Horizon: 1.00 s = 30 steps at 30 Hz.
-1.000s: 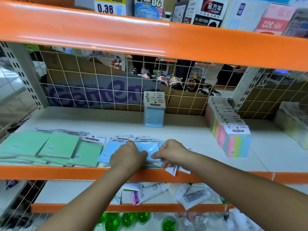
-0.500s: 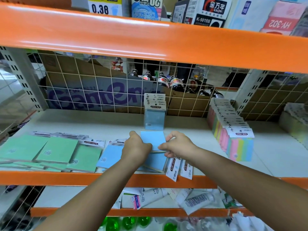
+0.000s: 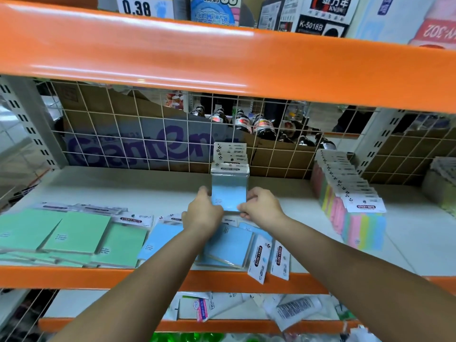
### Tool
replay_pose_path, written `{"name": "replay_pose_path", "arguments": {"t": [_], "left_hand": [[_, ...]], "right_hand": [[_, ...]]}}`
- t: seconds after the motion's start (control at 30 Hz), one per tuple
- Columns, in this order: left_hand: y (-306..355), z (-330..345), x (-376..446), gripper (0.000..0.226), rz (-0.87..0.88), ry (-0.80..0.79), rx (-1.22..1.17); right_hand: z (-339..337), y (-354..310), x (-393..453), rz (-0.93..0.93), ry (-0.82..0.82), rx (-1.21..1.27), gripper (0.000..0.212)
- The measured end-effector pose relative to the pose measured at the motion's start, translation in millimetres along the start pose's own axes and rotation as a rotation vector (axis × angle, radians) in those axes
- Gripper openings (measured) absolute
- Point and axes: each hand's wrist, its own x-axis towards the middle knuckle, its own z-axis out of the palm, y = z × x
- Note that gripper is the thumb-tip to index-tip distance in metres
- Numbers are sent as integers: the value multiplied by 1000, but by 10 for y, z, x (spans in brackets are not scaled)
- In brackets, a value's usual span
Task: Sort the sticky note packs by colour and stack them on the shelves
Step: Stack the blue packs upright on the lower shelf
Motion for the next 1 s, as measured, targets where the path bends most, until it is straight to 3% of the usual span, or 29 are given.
{"name": "replay_pose_path", "arguments": {"t": [0.2, 0.3, 0.53, 1.0], "left_hand": [[-45, 95, 198, 33, -23, 9, 18], [-53, 127, 274, 22, -34, -27, 107], [5, 201, 417, 27, -19, -71, 252], [13, 271, 772, 41, 46, -125, 389]], "right_hand": [[67, 9, 174, -75, 43, -131, 14], [100, 71, 238, -58, 36, -170, 14], [139, 171, 349, -19, 22, -278, 32], [196, 104, 539, 39, 38, -357, 28]]}}
